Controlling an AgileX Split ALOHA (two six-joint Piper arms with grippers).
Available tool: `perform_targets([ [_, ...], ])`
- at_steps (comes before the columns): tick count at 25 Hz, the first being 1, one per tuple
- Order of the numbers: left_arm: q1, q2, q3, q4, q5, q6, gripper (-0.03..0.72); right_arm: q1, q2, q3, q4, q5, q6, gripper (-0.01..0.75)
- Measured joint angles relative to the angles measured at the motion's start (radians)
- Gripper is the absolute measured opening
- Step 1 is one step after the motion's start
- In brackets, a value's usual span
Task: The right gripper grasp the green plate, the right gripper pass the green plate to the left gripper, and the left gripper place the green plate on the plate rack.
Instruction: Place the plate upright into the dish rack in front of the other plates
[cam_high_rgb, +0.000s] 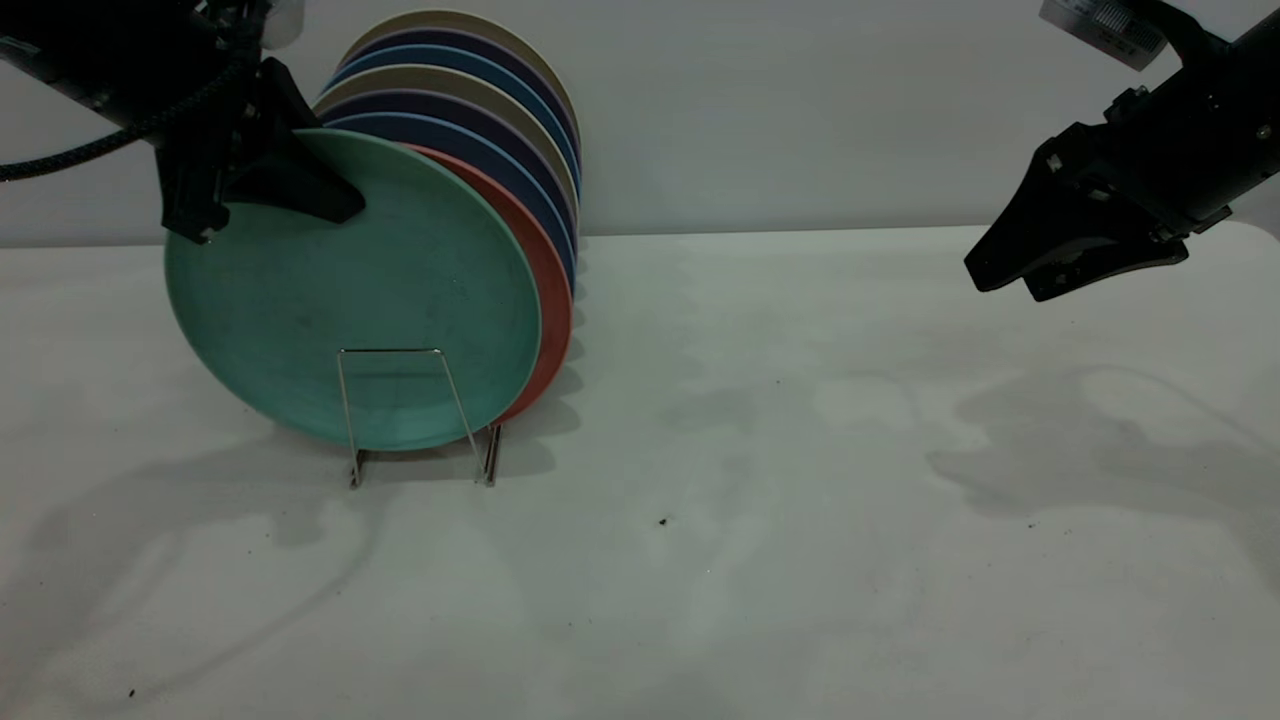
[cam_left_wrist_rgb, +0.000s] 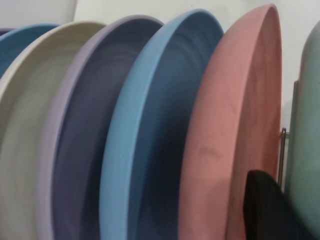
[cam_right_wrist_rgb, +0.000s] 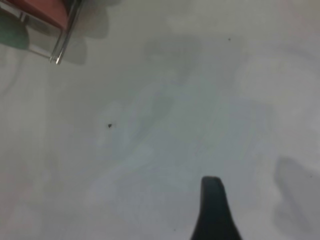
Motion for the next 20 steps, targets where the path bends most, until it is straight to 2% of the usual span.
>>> perform_targets([
  [7,0.000,0.000,-0.001,-0.050,0.007,0.000,0.321,0.000,0.000,0.000,0.000,0.000,0.001,0.554],
  [14,-0.018,-0.076,-0.001,-0.114,0.088,0.000,0.351,0.000,0.000,0.000,0.000,0.000,0.006,0.554],
  [17,-0.018,-0.108,-0.001,-0.104,0.135,-0.001,0.370,0.000,0.000,0.000,0.000,0.000,0.012,0.554],
  [20,-0.018,-0.119,-0.001,-0.071,0.137,-0.025,0.401,0.000,0.000,0.000,0.000,0.000,0.014,0.554],
])
